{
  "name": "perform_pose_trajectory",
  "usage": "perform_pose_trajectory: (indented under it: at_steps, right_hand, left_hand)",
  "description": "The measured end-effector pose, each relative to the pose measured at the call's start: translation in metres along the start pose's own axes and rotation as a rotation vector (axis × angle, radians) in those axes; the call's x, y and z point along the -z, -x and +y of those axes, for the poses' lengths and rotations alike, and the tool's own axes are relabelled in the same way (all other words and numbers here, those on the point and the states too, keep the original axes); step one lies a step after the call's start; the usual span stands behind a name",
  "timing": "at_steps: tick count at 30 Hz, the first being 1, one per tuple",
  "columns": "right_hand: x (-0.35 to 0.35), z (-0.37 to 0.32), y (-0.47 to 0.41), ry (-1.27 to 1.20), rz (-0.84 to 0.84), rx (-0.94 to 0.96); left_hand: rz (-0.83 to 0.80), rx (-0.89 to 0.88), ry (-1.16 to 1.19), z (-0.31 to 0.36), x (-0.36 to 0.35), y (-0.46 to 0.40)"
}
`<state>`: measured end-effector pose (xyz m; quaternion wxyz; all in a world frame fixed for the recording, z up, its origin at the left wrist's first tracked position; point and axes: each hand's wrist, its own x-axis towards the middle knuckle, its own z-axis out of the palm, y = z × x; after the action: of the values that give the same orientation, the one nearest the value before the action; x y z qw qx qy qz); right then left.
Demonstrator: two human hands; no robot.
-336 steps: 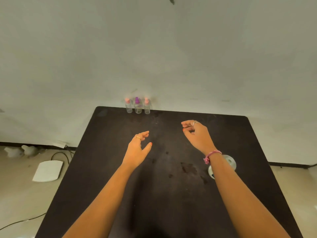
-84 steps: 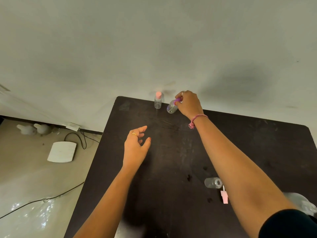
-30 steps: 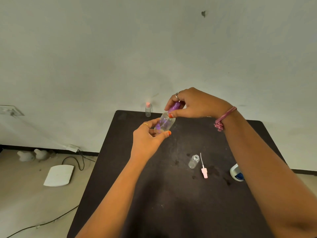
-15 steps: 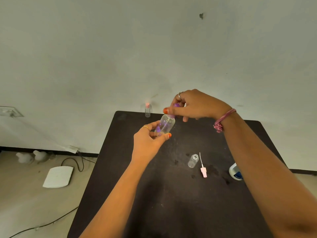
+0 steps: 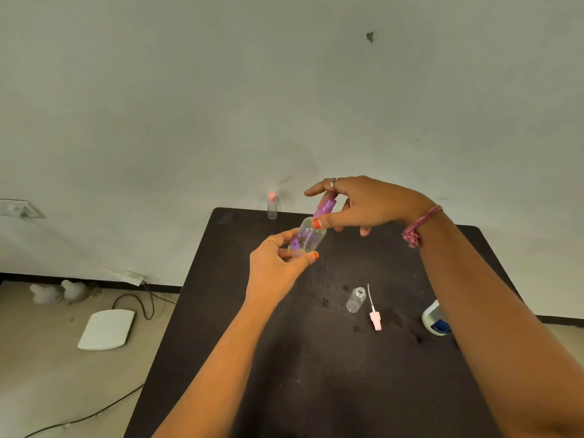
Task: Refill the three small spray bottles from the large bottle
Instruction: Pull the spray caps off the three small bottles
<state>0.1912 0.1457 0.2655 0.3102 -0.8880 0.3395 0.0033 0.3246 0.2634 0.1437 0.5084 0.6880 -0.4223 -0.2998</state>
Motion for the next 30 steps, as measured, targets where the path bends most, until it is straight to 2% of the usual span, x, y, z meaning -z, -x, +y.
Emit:
perform_pose_trajectory:
  at_steps: [2,6,10,13,30]
  right_hand:
    - [-0.002,0.001,-0.002,0.008,0.028,-0.025]
    - [-0.001,0.005,0.000,0.022,0.009,0.041]
    - [-0.001,0.006,-0.001,0.012,0.054,-0.030]
    - [-0.001,0.008,-0.001,0.022,0.059,-0.007]
    - [0.025,0.030,0.015,-0.115,0.190,-0.024]
  left_hand:
    - [-0.004,-0.007,0.005,0.000,-0.001,0.001]
    - [-0.011,-0.009,0.001,-0.003,-0.003,0.002]
    - [-0.021,-0.013,0.004,-0.003,-0.005,0.002]
    - [-0.032,-0.011,0.001,-0.005,-0.006,0.001]
    - [-0.017,0.037,-0.024,-0.035,-0.005,-0.005]
